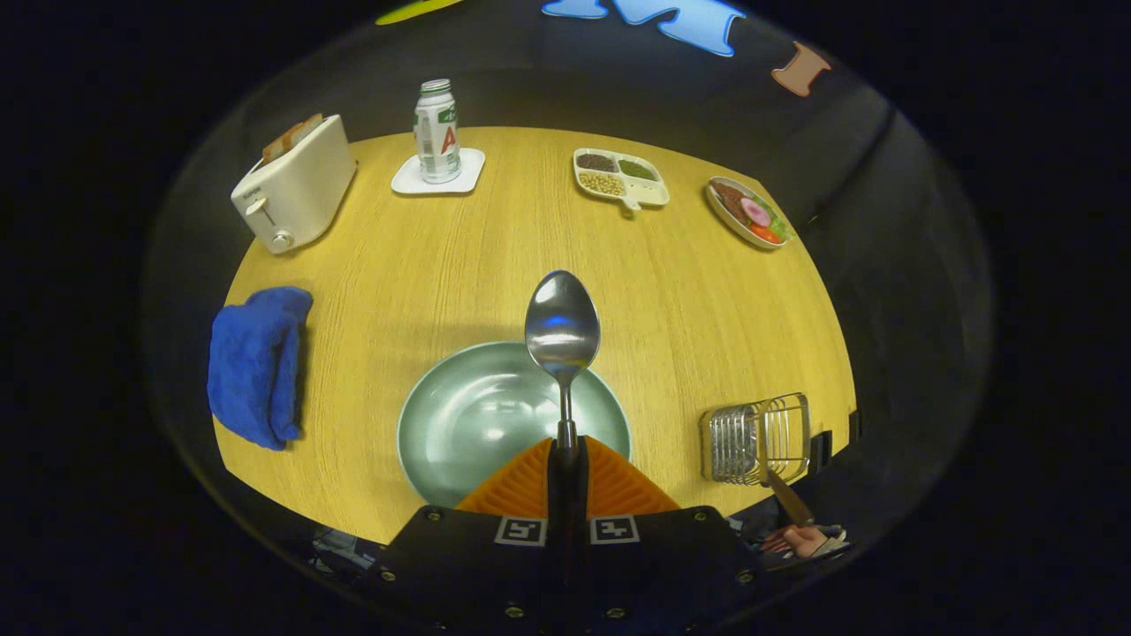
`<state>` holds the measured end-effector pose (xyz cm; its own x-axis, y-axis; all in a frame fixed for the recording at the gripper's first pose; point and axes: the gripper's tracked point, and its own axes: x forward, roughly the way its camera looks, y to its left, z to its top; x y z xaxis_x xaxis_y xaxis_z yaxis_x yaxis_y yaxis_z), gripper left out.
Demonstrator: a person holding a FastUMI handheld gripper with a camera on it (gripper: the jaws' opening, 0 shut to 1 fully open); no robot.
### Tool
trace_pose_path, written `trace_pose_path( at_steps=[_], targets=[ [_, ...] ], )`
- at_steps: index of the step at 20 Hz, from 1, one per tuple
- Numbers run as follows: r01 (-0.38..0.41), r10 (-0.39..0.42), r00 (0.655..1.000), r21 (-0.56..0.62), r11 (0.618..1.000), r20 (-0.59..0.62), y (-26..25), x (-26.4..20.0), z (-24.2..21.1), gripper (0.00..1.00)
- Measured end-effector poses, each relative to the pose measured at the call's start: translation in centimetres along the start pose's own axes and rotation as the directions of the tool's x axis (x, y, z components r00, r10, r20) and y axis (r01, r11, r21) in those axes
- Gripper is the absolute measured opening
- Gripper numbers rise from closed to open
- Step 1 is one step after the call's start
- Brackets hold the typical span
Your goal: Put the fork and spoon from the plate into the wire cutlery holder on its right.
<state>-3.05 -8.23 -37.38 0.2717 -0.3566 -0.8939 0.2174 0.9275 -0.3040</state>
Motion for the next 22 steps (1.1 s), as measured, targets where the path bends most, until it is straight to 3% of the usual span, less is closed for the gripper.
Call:
trace_pose_path(
  at_steps=[7, 13, 22],
  targets=[
    [0.097, -0.099, 0.995, 0.153, 0.983, 0.006, -6.1, -2.4, 0.3, 0.04],
    [0.176, -0.163, 0.984, 0.243, 0.954, -0.072, -10.9, -3.4, -2.0, 0.04],
    [0.239, -0.161, 0.955, 0.324, 0.915, -0.248, -15.2, -3.7, -6.8, 0.04]
  ],
)
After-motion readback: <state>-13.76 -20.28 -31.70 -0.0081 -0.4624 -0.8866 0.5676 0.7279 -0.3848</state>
